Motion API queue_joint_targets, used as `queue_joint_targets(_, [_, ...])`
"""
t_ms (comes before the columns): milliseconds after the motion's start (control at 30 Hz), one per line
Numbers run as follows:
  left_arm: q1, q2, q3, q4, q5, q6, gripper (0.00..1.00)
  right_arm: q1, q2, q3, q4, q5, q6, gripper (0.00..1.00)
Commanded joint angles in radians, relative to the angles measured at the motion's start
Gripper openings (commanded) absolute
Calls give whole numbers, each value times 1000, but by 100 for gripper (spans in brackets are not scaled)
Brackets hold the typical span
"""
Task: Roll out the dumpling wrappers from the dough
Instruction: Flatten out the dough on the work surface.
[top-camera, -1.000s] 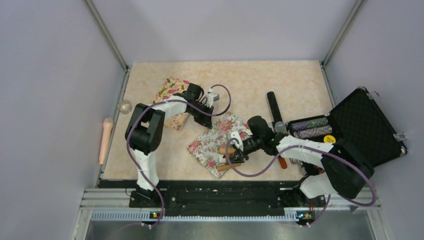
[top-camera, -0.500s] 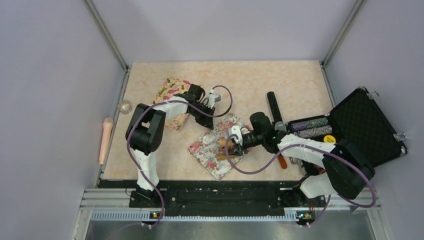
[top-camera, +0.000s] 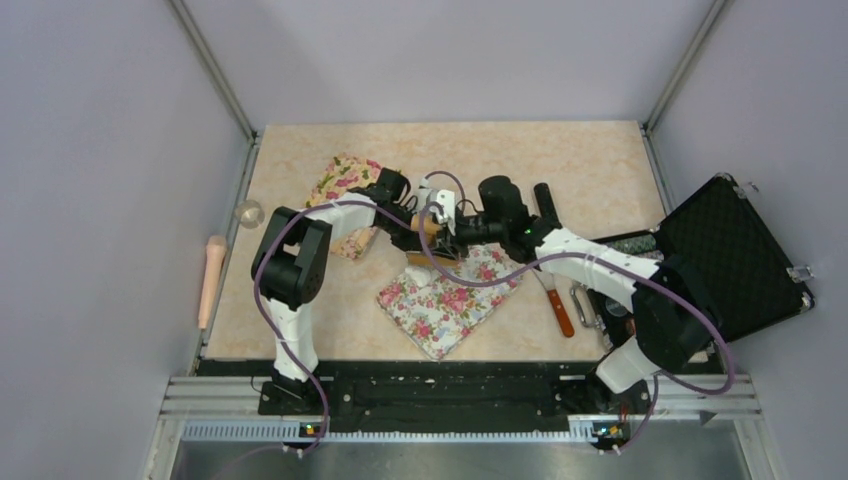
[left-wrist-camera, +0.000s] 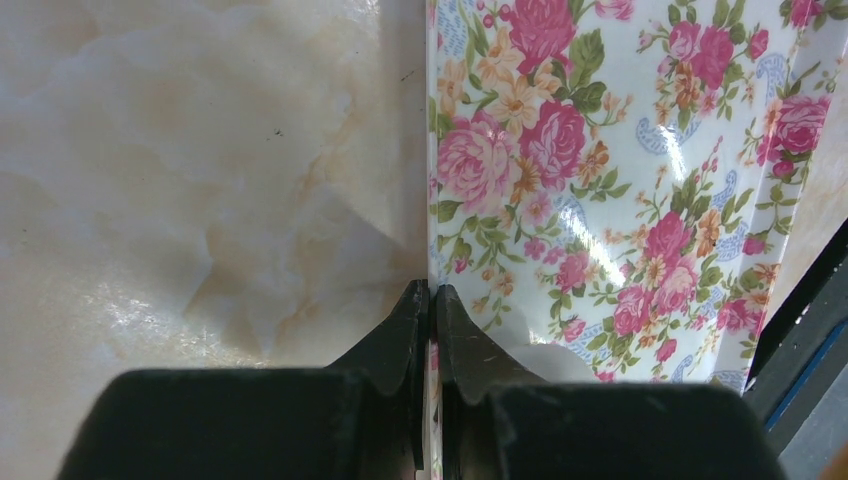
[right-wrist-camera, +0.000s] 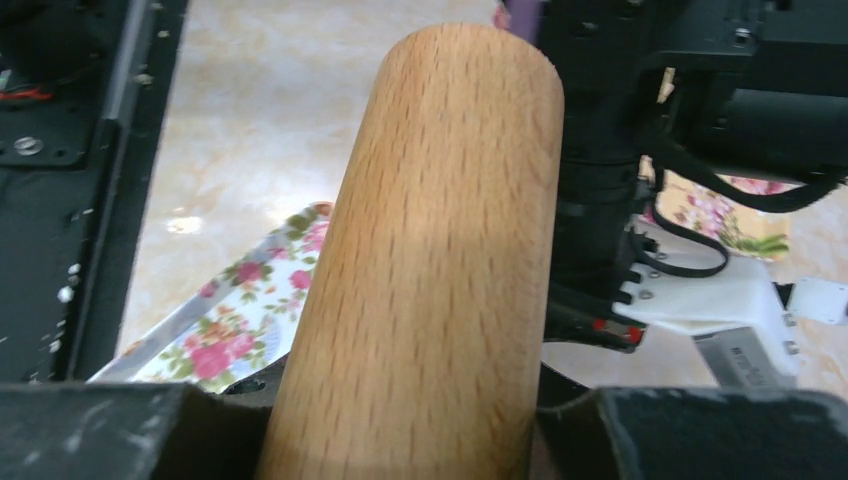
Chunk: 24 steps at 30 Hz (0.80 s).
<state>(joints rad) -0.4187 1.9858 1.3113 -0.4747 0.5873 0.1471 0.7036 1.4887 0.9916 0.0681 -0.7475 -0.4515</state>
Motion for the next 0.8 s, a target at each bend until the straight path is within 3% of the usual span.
queue_joint_targets(0, [-8, -5, -13, -9, 53, 35, 0, -5, 89, 121, 8, 91, -7, 0])
queue_joint_targets(400, [-8, -16, -13, -25, 97, 56, 0, 31, 219, 163, 8, 168, -101, 0])
queue_joint_targets(767, [-5, -19, -15, -22, 89, 52, 0, 31, 171, 31, -182, -66, -344, 0])
